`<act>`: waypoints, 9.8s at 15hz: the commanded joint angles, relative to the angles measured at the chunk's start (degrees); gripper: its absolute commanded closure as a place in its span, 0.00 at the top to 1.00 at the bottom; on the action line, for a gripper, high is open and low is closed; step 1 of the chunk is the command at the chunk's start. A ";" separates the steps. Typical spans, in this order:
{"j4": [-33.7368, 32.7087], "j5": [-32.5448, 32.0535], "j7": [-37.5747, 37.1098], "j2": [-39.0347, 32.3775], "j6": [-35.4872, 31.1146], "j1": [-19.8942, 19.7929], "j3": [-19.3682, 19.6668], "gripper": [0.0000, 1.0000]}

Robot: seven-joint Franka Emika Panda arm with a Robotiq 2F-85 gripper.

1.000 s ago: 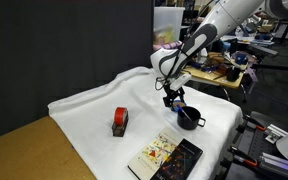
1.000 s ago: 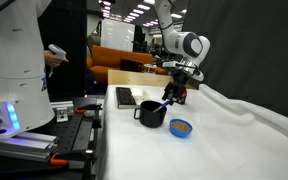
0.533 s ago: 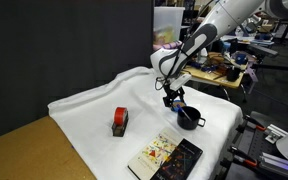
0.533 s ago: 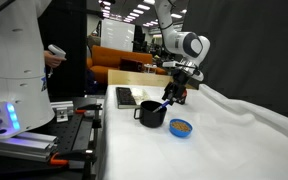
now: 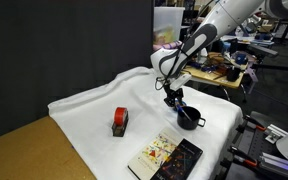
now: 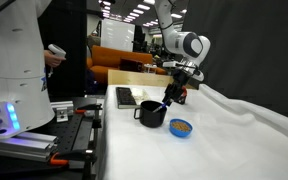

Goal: Put the marker on the book

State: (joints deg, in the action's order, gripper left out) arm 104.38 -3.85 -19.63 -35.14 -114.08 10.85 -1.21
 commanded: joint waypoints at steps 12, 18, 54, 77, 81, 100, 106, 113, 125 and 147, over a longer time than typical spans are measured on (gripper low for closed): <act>0.21 0.69 -0.66 0.35 -0.37 -0.17 0.42 0.05; -0.32 0.08 -1.04 2.28 -0.71 0.11 0.62 0.05; 9.70 -9.66 -4.27 17.64 -2.27 9.68 -6.98 0.05; 11.97 -12.70 -4.34 15.37 -0.39 10.07 -7.75 0.19; 12.00 -12.66 -4.33 15.37 -0.39 9.99 -7.73 0.05; 10.84 -15.31 -4.44 14.86 -0.42 15.86 -11.62 0.05; 7.54 -16.57 -4.47 13.43 1.18 17.09 -12.00 0.05; -0.95 -20.04 -3.86 8.08 5.12 22.33 -12.89 0.05; -10.71 -25.68 -3.51 -1.87 12.65 30.05 -8.43 0.05; -10.56 -24.34 -2.42 -4.91 11.49 31.49 -7.79 0.25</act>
State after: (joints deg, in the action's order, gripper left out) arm 94.20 -28.54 -22.31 -39.87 -102.69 41.82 -9.58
